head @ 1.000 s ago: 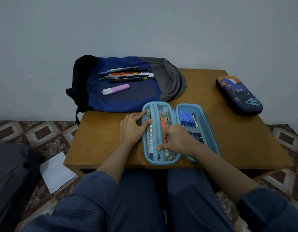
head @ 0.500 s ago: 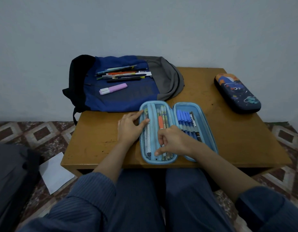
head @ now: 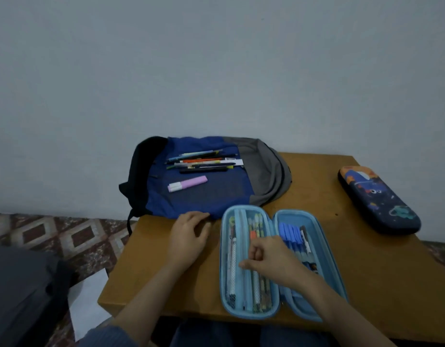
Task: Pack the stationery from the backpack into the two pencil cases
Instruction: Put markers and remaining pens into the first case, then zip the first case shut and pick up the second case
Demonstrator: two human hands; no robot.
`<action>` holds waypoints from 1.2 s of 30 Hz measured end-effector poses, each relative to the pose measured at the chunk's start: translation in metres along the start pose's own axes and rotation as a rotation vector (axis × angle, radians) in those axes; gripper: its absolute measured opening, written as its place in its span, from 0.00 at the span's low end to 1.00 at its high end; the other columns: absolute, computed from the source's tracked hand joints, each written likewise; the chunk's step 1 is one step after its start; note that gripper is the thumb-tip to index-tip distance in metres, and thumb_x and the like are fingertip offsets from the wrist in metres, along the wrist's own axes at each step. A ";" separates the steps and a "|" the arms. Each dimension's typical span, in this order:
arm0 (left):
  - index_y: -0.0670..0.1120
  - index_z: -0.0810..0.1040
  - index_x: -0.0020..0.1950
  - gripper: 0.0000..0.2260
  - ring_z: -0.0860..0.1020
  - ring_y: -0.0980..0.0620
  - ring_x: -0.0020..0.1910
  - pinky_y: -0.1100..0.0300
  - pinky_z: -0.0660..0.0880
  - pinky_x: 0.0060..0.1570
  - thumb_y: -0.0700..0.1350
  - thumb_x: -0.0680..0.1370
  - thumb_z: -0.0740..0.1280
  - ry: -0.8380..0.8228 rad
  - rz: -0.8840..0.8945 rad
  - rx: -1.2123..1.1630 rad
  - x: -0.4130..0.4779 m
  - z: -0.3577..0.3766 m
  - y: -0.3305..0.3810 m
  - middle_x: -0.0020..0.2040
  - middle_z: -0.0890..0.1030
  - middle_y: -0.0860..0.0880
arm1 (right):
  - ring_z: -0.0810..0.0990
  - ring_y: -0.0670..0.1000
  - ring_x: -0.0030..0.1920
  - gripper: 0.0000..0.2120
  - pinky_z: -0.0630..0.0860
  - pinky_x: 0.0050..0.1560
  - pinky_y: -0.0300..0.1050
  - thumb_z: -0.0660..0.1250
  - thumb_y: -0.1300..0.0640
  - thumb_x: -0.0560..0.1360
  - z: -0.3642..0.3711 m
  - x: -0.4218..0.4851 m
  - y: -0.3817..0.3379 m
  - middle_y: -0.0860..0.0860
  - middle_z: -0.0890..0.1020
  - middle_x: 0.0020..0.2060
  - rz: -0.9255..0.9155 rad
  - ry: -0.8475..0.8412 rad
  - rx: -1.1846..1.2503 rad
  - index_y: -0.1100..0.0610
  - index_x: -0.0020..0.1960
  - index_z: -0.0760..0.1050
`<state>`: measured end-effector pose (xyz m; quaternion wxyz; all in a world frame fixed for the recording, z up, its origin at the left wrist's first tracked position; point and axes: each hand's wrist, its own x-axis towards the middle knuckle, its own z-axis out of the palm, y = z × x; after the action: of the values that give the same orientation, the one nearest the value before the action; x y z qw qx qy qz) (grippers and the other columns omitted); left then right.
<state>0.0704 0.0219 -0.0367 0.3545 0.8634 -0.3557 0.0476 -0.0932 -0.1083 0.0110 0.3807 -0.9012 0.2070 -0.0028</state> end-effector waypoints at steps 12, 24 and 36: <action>0.39 0.75 0.64 0.28 0.67 0.45 0.70 0.57 0.55 0.70 0.53 0.78 0.46 0.063 -0.104 0.242 0.008 -0.006 -0.058 0.65 0.75 0.43 | 0.76 0.54 0.48 0.08 0.70 0.44 0.44 0.64 0.55 0.77 0.000 0.134 -0.054 0.54 0.77 0.49 -0.243 0.169 -0.275 0.60 0.47 0.76; 0.40 0.83 0.50 0.21 0.81 0.46 0.54 0.52 0.77 0.51 0.46 0.75 0.53 0.071 -0.082 0.391 0.007 -0.009 -0.048 0.51 0.84 0.45 | 0.65 0.61 0.67 0.34 0.69 0.59 0.52 0.62 0.64 0.75 0.033 0.208 -0.076 0.55 0.58 0.74 -0.331 -0.071 -0.748 0.55 0.76 0.50; 0.37 0.82 0.53 0.23 0.79 0.42 0.58 0.47 0.70 0.59 0.48 0.76 0.51 0.072 -0.064 0.354 0.005 -0.010 -0.047 0.55 0.82 0.42 | 0.76 0.62 0.52 0.16 0.66 0.41 0.46 0.62 0.53 0.78 -0.023 0.165 -0.053 0.59 0.77 0.53 -0.115 0.255 -0.209 0.61 0.61 0.66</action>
<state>0.1065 0.0487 -0.0545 0.2109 0.9210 -0.3011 0.1288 0.0734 -0.1525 0.0385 0.2547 -0.9386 0.2010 -0.1175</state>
